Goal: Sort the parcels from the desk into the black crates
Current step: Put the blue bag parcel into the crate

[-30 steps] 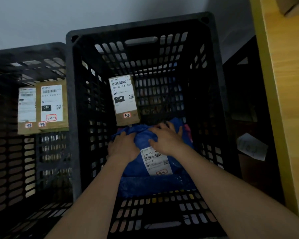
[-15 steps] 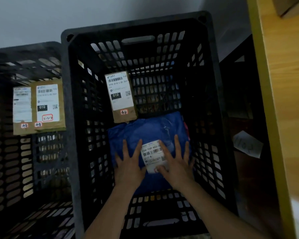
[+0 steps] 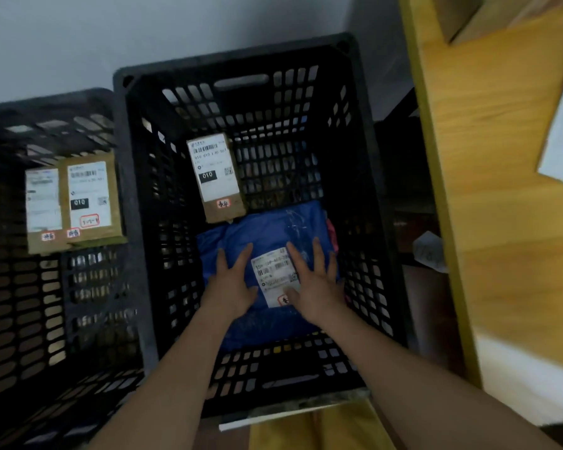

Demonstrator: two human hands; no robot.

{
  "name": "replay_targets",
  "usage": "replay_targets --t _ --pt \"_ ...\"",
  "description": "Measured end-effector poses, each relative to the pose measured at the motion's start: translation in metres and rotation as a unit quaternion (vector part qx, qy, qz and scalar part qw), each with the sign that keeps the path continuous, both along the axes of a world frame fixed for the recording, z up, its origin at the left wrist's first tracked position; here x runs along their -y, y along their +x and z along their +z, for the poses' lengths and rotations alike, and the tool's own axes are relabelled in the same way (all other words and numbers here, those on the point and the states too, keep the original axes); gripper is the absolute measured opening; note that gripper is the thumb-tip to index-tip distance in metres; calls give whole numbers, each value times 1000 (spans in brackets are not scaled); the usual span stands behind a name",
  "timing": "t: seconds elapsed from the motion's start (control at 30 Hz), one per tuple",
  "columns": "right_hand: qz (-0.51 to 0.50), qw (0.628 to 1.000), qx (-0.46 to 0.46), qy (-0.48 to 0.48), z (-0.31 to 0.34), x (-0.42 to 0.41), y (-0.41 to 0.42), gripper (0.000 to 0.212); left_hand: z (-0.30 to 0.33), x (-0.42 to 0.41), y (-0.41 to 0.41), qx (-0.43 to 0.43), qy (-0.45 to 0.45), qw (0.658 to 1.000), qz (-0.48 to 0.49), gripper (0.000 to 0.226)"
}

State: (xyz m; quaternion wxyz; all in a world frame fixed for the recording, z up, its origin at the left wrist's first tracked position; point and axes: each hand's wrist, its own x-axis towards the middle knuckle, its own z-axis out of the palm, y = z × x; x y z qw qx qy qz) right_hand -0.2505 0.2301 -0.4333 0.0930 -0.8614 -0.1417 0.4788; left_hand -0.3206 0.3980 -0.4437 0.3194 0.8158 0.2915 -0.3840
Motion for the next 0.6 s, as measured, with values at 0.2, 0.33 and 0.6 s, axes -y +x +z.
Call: replay_targets --t 0.2,0.33,0.6 --pt "17 989 129 67 85 -5 -5 79 88 10 6 119 102 986 -60 91" --pt "40 973 199 110 144 -8 3 74 150 18 14 155 150 975 -59 84" --pt "-32 928 341 150 232 33 30 71 228 42 45 216 164 959 -84 83"
